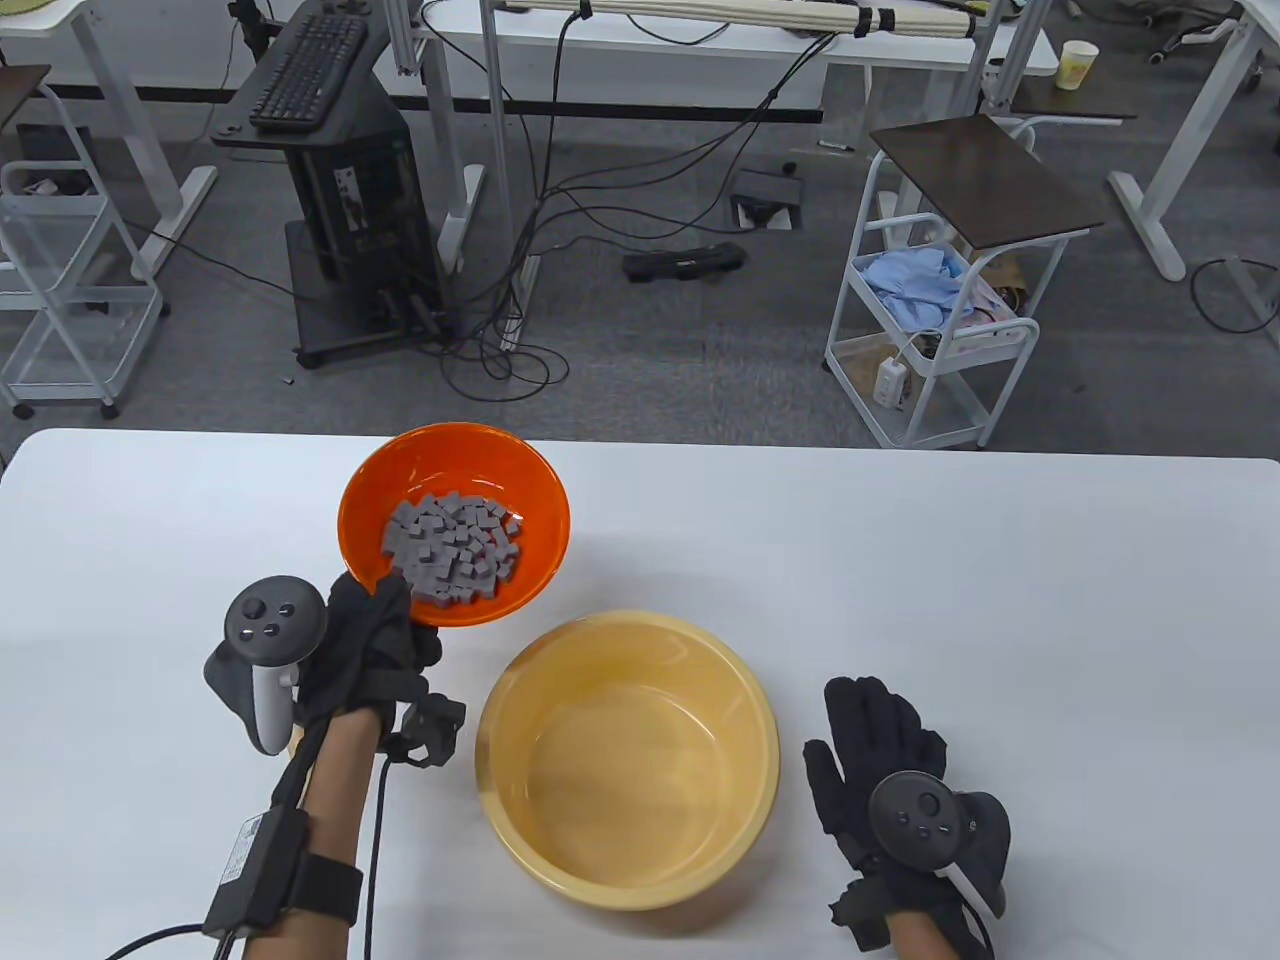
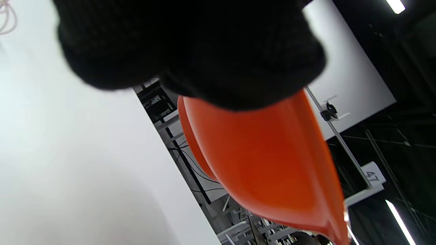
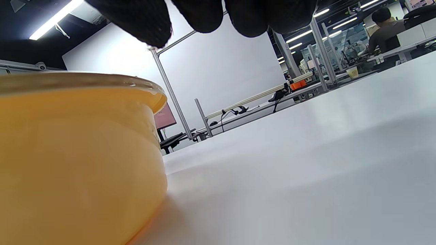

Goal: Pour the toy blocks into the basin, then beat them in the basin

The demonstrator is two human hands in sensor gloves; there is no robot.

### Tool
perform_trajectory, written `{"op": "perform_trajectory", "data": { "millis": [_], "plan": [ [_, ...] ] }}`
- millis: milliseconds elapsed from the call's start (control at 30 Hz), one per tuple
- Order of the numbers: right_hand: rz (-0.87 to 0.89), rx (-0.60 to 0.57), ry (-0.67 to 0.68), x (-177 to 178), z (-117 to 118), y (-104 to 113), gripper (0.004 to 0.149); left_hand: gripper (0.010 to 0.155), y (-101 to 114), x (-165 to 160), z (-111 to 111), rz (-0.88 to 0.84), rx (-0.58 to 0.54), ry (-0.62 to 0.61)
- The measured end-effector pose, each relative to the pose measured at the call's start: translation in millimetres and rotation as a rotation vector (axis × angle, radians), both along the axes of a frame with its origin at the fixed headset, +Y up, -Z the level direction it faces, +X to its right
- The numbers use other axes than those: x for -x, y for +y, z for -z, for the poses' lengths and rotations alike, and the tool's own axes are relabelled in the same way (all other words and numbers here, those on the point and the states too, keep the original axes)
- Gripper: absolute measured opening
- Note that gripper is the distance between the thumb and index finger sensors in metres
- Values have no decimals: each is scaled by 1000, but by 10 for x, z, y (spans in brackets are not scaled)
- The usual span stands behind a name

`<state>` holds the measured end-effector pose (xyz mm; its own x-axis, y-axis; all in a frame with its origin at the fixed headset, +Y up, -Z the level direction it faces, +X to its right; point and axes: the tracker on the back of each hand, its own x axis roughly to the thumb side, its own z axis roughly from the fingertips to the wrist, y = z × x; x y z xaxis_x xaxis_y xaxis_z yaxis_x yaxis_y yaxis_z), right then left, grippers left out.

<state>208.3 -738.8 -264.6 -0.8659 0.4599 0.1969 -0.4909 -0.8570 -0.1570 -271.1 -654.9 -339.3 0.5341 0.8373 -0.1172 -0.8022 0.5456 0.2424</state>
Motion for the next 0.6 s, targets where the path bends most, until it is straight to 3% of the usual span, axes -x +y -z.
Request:
{"op": "perform_trajectory", "data": {
  "millis": [267, 600],
  "plan": [
    [4, -16, 17, 25, -13, 24, 60, 60, 107, -279, -432, 109, -133, -102],
    [6, -31, 15, 18, -15, 19, 60, 59, -108, -558, -712, 287, -281, -110]
  ]
}}
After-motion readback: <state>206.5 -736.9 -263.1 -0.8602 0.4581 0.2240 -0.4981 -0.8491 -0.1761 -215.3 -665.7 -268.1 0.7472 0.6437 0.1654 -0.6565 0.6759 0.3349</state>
